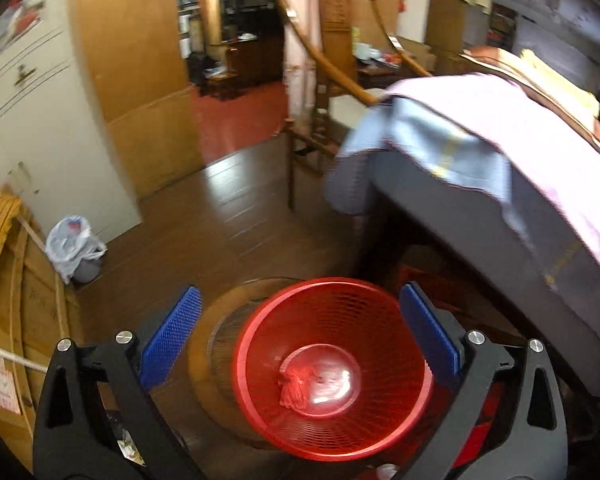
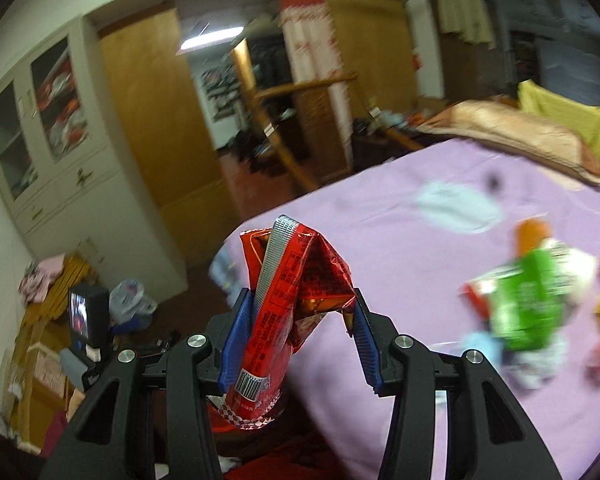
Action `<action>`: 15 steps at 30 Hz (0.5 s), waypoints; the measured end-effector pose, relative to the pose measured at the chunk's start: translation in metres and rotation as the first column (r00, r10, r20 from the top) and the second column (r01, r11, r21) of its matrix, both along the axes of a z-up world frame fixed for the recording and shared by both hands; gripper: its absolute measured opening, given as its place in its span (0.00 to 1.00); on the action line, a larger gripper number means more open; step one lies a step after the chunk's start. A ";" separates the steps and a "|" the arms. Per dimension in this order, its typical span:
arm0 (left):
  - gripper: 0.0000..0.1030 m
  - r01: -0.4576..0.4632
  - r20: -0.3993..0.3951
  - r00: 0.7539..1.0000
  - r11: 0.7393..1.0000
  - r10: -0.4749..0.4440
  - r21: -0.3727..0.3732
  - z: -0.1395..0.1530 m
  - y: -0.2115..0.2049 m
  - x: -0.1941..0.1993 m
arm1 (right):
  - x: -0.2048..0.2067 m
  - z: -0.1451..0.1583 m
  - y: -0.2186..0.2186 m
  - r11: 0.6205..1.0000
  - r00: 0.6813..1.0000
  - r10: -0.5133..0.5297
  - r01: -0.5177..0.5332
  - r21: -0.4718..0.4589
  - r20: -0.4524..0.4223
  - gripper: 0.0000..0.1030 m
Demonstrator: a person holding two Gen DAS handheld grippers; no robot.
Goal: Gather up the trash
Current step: 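Carry both items to the red wastebasket and open both tools to drop them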
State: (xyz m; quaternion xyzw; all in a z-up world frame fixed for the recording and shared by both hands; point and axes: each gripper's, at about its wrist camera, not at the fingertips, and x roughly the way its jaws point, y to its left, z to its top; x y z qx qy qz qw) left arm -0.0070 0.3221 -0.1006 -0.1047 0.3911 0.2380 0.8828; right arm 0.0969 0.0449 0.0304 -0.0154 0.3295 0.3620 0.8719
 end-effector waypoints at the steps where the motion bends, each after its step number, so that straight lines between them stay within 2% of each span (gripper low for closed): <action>1: 0.93 -0.024 -0.001 1.000 1.000 0.024 0.007 -0.002 0.008 -0.006 | -0.002 -0.007 0.017 0.999 0.999 0.031 -0.032 -0.017 -0.019 0.48; 7: 0.93 -0.152 -0.004 0.988 0.988 0.152 0.026 -0.008 0.051 -0.033 | -0.016 -0.047 0.106 0.976 0.979 0.181 -0.191 -0.104 -0.096 0.49; 8: 0.93 -0.169 0.001 0.986 0.985 0.169 0.016 -0.009 0.057 -0.035 | -0.018 -0.054 0.117 0.971 0.976 0.194 -0.205 -0.121 -0.100 0.51; 10: 0.93 -0.192 0.009 0.981 0.981 0.192 -0.005 -0.009 0.068 -0.041 | -0.022 -0.066 0.141 0.959 0.966 0.228 -0.244 -0.144 -0.120 0.65; 15: 0.93 -0.206 0.019 0.978 0.978 0.207 -0.018 -0.011 0.078 -0.051 | -0.028 -0.072 0.160 0.951 0.960 0.246 -0.266 -0.157 -0.135 0.70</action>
